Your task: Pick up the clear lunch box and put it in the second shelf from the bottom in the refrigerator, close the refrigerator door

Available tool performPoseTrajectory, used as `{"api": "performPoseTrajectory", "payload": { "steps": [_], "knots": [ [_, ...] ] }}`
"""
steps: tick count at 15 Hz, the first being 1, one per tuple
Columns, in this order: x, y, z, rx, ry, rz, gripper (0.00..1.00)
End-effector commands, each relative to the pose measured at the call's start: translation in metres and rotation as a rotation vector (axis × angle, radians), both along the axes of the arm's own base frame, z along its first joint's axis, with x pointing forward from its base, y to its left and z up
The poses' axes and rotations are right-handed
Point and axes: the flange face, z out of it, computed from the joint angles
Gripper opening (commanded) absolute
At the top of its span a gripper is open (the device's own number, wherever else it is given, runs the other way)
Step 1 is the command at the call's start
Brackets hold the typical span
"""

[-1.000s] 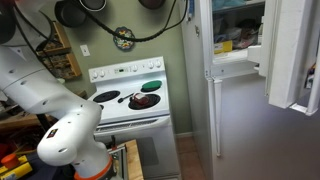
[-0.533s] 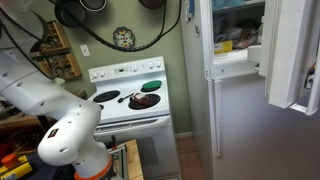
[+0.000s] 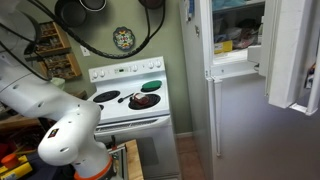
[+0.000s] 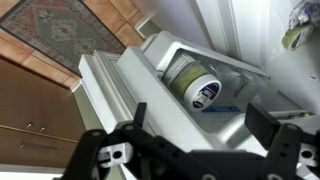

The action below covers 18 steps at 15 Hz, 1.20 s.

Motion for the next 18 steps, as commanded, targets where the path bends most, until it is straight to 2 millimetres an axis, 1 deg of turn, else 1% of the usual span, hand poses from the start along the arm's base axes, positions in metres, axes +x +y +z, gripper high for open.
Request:
{"api": "performPoseTrajectory", "payload": {
  "steps": [1,2,4,5,6,8,10,11,13,15,18],
  "knots": [
    [-0.018,-0.016,-0.006,-0.047,0.107,0.04,1.0],
    [-0.021,-0.021,-0.007,-0.06,0.123,0.038,1.0],
    [-0.025,-0.038,-0.006,-0.1,0.108,0.008,1.0],
    [-0.026,-0.047,-0.005,-0.154,0.087,-0.03,1.0],
    [-0.019,-0.034,-0.004,-0.094,0.094,0.0,1.0],
    [-0.022,-0.045,-0.002,-0.127,0.088,-0.027,1.0],
    [-0.023,-0.047,-0.002,-0.134,0.088,-0.032,1.0],
    [-0.023,-0.043,-0.003,-0.12,0.102,0.063,1.0],
    [-0.019,-0.05,-0.009,-0.113,0.101,0.187,1.0],
    [-0.016,-0.062,-0.013,-0.143,0.104,0.292,1.0],
    [-0.013,-0.083,-0.014,-0.274,0.136,0.409,1.0]
  ]
}}
